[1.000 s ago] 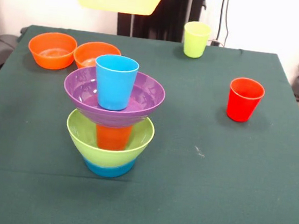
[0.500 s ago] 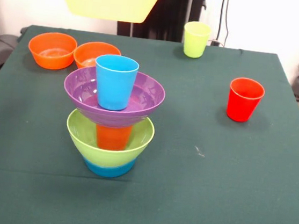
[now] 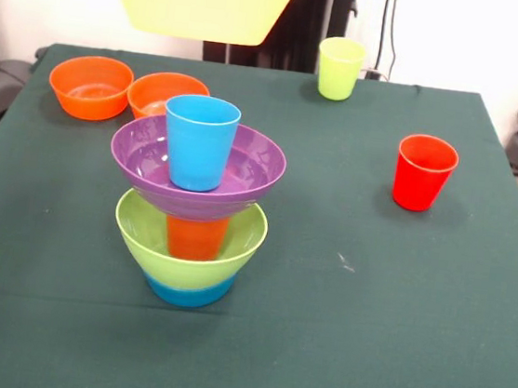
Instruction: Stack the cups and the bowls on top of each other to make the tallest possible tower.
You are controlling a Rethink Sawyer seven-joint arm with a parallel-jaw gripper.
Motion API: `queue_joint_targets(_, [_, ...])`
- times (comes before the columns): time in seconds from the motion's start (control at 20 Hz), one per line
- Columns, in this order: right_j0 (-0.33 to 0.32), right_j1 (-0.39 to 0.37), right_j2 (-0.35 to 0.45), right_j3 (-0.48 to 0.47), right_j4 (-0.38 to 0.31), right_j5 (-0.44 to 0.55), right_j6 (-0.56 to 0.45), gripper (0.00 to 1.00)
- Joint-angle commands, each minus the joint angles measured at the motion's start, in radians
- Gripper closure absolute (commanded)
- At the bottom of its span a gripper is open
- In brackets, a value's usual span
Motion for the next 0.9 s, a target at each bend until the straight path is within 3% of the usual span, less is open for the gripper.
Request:
queue_joint_targets(0.05, [0.068,0.021,-0.121,-0.068,-0.049,0.119,-0.296,1.0])
queue_joint_targets(0.9, [0.112,0.053,-0.16,-0.124,-0.08,0.127,-0.331,1.0])
